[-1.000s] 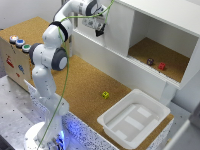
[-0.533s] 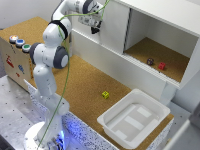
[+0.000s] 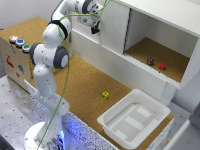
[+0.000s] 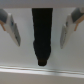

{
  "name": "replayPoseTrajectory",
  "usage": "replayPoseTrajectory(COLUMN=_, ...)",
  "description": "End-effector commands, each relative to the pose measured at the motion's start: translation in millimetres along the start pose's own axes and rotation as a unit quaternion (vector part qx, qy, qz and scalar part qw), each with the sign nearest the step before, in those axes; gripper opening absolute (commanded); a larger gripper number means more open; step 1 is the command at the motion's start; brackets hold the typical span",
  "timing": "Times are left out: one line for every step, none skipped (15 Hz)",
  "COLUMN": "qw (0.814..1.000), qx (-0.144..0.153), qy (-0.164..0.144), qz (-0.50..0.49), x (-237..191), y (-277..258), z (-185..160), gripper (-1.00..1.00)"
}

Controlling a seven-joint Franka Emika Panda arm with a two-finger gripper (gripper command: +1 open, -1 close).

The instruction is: Grasp the door handle, then slide the door to the left

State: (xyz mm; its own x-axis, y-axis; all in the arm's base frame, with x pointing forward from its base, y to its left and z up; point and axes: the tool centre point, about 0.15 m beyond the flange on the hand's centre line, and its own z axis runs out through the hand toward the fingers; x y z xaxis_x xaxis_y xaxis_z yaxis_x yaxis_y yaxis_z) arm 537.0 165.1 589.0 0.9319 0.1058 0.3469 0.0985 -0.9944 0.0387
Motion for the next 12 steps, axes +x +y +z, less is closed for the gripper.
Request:
replayPoseTrajectory(qw=0.998, qx=-0.048, qy=-0.032, qz=0.025, x=-11.9, y=11.2, z=-10.8, gripper=1.0)
replayPoseTrajectory(qw=0.997, qx=-0.049, qy=-0.038, qz=0.034, x=-16.3, y=17.7, z=-9.0, gripper=1.0)
replayPoseTrajectory(qw=0.997, qx=-0.049, qy=-0.048, qz=0.047, x=-23.8, y=26.6, z=-5.5, gripper=1.0)
replayPoseTrajectory(qw=0.996, qx=-0.047, qy=-0.055, qz=0.057, x=-29.3, y=33.4, z=-3.0, gripper=1.0)
replayPoseTrajectory(qw=0.995, qx=-0.046, qy=-0.063, qz=0.068, x=-36.0, y=41.5, z=-0.9, gripper=1.0)
replayPoseTrajectory(qw=0.993, qx=-0.044, qy=-0.069, qz=0.08, x=-42.8, y=49.8, z=0.2, gripper=1.0)
replayPoseTrajectory(qw=0.992, qx=-0.045, qy=-0.072, qz=0.096, x=-51.4, y=60.0, z=-1.2, gripper=1.0)
replayPoseTrajectory(qw=0.991, qx=-0.046, qy=-0.072, qz=0.105, x=-59.3, y=68.6, z=-3.2, gripper=1.0)
replayPoseTrajectory(qw=0.99, qx=-0.045, qy=-0.071, qz=0.114, x=-68.5, y=79.0, z=-4.9, gripper=1.0)
replayPoseTrajectory(qw=0.989, qx=-0.043, qy=-0.069, qz=0.12, x=-78.4, y=90.5, z=-6.0, gripper=1.0)
replayPoseTrajectory(qw=0.989, qx=-0.043, qy=-0.067, qz=0.122, x=-87.0, y=101.8, z=-6.7, gripper=1.0)
replayPoseTrajectory(qw=0.989, qx=-0.041, qy=-0.063, qz=0.125, x=-96.9, y=118.6, z=-6.3, gripper=1.0)
